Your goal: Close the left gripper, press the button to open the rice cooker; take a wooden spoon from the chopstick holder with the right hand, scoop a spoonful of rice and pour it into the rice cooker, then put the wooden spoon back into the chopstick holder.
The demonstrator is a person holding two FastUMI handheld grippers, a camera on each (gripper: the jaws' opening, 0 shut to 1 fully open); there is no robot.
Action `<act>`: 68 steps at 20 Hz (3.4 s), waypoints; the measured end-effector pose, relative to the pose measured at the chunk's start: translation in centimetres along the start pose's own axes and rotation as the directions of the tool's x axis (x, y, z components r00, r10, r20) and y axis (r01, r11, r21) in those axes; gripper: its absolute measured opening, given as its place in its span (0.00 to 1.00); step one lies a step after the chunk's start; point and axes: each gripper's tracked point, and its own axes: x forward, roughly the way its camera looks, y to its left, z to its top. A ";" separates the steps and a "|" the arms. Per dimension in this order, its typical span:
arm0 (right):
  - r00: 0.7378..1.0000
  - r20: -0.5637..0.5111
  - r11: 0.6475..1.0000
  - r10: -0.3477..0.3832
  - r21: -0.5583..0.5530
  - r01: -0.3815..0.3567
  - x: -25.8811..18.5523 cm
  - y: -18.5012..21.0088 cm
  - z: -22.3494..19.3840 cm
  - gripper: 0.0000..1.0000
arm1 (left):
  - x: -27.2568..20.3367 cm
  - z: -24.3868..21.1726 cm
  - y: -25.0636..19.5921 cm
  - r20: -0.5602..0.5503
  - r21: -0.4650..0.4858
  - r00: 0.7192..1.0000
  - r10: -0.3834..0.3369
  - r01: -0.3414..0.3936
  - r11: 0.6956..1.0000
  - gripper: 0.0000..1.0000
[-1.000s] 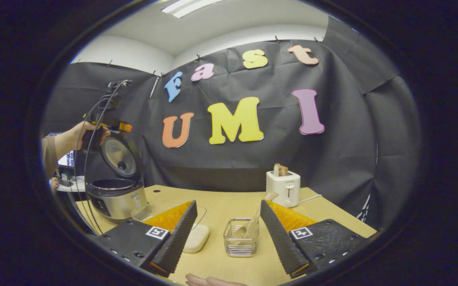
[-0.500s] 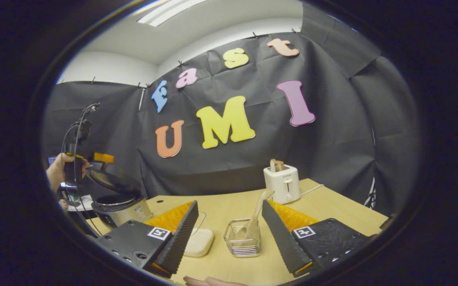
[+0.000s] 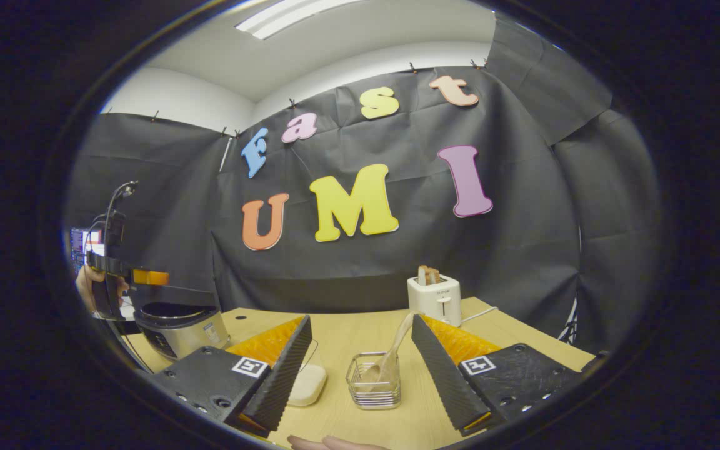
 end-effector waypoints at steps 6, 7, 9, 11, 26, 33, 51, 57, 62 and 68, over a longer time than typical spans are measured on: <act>1.000 -0.011 1.000 -0.018 0.015 0.018 0.2 -0.8 -0.3 0.95 | -0.6 -2.8 -0.2 -0.024 0.013 1.000 0.011 -0.011 1.000 0.98; 1.000 -0.013 1.000 -0.019 0.015 0.019 0.3 -0.8 -0.3 0.95 | -0.8 -3.3 -0.2 -0.028 0.012 1.000 0.015 -0.015 1.000 0.98; 1.000 -0.014 1.000 -0.019 0.012 0.019 0.3 -0.8 -0.3 0.96 | -1.3 -3.6 -0.2 -0.021 0.013 1.000 0.019 -0.019 1.000 0.98; 1.000 -0.017 1.000 -0.014 0.011 0.014 0.3 -0.5 -0.4 0.92 | -1.9 -3.6 -0.1 -0.007 0.019 1.000 0.025 -0.025 1.000 0.98; 1.000 -0.020 1.000 0.004 -0.029 -0.004 -0.6 1.1 0.1 0.91 | -3.7 -4.4 -0.4 0.071 0.001 0.991 0.111 -0.111 0.994 0.93; 0.998 -0.057 1.000 -0.015 -0.016 0.014 -1.4 1.7 0.5 0.96 | -6.8 -2.2 -4.9 0.091 0.000 0.994 0.057 -0.058 0.998 0.92; 0.993 -0.115 0.997 -0.010 -0.075 0.002 -5.4 3.0 -0.7 0.96 | -16.9 -3.5 -16.5 0.151 0.047 0.969 -0.197 0.192 0.980 0.92; 0.994 -0.106 0.990 0.011 -0.136 -0.025 -5.7 4.3 -1.0 0.96 | -16.6 -4.0 -16.6 0.147 0.019 0.970 -0.192 0.192 0.981 0.92; 0.994 -0.108 0.981 0.014 -0.191 -0.035 -5.6 5.0 -1.4 0.92 | -16.6 -3.6 -16.6 0.161 0.000 0.970 -0.180 0.183 0.983 0.92; 0.995 -0.098 0.963 0.003 -0.268 -0.029 -5.8 5.5 -1.6 0.96 | -16.2 -4.4 -16.9 0.147 -0.022 0.974 -0.174 0.179 0.984 0.92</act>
